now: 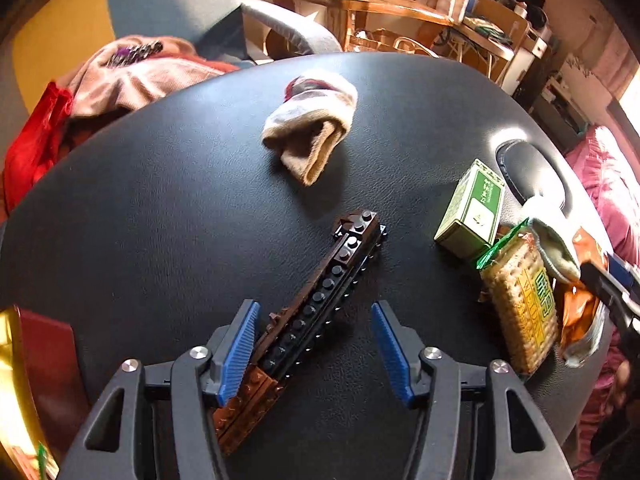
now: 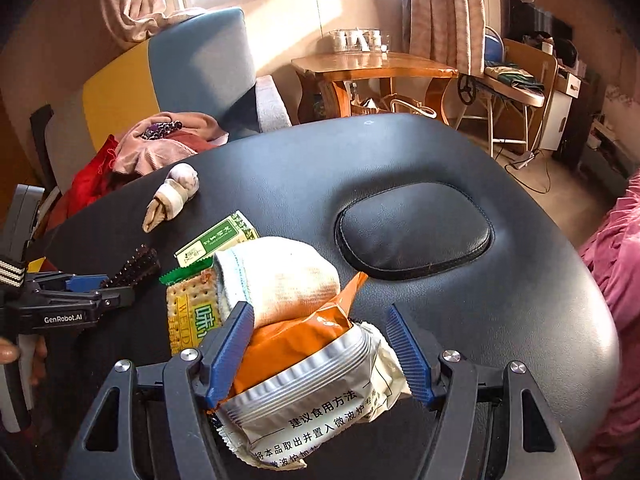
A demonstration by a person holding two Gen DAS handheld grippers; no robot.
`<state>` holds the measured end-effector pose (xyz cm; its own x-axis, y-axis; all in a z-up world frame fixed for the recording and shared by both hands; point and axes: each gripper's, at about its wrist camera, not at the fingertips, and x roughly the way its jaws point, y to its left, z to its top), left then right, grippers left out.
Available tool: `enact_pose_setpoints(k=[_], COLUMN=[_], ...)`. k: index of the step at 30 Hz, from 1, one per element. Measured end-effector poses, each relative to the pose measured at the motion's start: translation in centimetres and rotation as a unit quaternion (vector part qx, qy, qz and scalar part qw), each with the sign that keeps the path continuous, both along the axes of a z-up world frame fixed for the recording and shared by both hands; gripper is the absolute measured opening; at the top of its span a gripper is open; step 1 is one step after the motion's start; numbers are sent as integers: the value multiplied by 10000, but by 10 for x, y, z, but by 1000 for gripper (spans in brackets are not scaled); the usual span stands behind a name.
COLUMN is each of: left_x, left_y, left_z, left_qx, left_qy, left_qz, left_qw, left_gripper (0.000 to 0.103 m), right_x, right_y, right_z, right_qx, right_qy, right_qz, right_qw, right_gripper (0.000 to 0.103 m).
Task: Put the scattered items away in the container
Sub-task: 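Move the right tool to the snack bag and grasp it, then grasp the block strip with the left tool while the right tool releases the snack bag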
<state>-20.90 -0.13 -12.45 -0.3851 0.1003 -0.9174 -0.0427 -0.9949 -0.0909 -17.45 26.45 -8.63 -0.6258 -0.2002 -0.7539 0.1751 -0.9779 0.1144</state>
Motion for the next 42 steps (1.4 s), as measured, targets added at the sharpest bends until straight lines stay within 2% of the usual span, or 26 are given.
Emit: enact_pose_setpoints(k=[2,5,13,21,25,27,33,42], left_x=[9,29,95,147,147,145,117,76], left_y=[-6,-6,-5,-6,-9,-8,1,21], left_z=[-2,-3,-5,-5,5,11,20,13], left_qx=[205,198,485,560,488,398,51,-484], left_qy=[-72,-14,53,131,227,303,371,322], left_qz=[127,64,89,97,31,-17,-119,-314], left_qw=[9997,9998,9988,9983,9985,9987,9992,9978], left_gripper=[47,43,42,35,36,40,51,53], right_x=[7,21,63,104,121,127,133,129], right_y=[2,5,11,19,32,37,39,43], right_z=[-1,-1,1,-2,5,8,3,-14], right_qx=[-9,-91,-292,-900,-1305,-1367,-1362,-1397], right_qy=[-31,-52,-127,-159,17,57,-30,-217], right_qz=[28,44,181,152,-102,-199,-305,-406], right_qw=[10000,9999,9993,9957,9914,9904,9902,9891], right_gripper=[69,69,69,71,77,79,80,81])
